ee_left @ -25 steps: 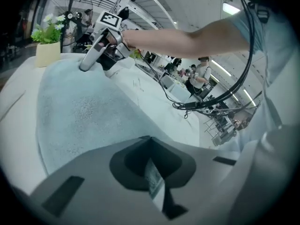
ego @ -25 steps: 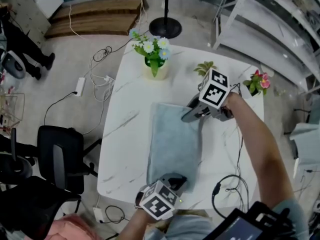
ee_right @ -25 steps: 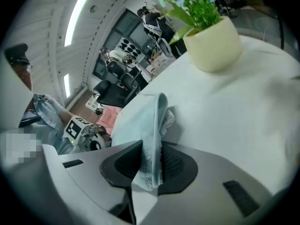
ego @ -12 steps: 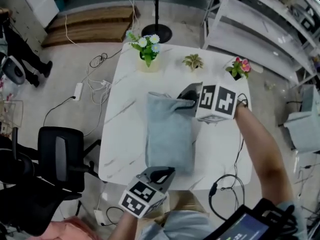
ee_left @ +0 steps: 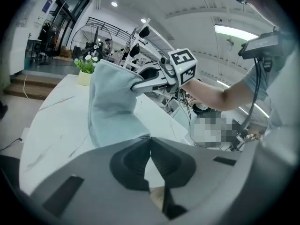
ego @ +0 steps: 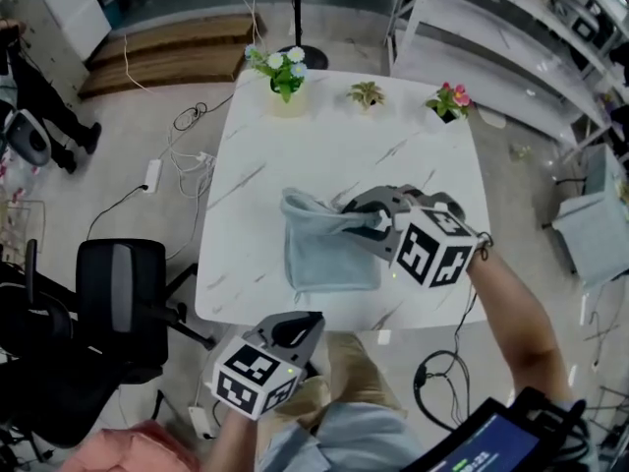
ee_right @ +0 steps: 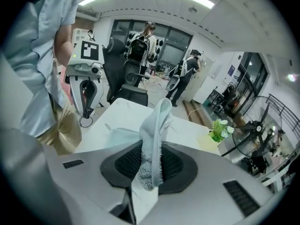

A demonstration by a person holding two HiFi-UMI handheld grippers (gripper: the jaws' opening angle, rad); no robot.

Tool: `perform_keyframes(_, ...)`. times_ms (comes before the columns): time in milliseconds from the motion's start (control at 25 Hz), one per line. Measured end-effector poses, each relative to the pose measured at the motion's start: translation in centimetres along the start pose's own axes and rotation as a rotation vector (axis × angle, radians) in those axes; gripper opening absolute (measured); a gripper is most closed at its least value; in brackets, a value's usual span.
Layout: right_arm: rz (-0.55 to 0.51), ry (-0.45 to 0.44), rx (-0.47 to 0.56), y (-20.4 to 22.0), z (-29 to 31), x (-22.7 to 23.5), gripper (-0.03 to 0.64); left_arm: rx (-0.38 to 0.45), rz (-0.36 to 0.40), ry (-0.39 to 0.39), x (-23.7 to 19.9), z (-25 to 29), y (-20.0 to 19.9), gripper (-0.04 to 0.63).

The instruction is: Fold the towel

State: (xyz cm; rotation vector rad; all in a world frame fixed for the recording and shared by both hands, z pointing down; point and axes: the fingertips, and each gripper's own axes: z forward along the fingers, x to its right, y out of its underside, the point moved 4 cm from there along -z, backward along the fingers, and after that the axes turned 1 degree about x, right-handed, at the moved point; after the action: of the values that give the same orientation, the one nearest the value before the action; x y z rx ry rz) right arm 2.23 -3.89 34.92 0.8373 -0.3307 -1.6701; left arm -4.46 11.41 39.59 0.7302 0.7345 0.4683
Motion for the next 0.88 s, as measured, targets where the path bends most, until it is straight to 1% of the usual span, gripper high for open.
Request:
perform_keyframes(160, -0.045, 0.072, 0.021, -0.1, 0.2, -3.6, 0.097, -0.006, 0.011, 0.007, 0.7, -0.7, 1.6, 0.008)
perform_keyframes(360, -0.110, 0.127, 0.002, 1.2, 1.9, -7.3, 0.098, -0.022, 0.014, 0.016, 1.0, -0.9, 3.6, 0.008)
perform_keyframes(520, -0.130, 0.140, -0.016, 2.8, 3.5, -9.3, 0.100, -0.040, 0.009, 0.019, 0.9, -0.7, 5.0, 0.008)
perform_keyframes(680, -0.158, 0.123, -0.062, 4.7, 4.8, -10.4, 0.103, -0.059, 0.004, 0.014, 0.7, -0.7, 5.3, 0.008)
perform_keyframes(880, -0.138, 0.132, -0.083, 5.8, 6.2, -11.0, 0.101, -0.070, -0.005, 0.009, 0.1, -0.7, 5.7, 0.008)
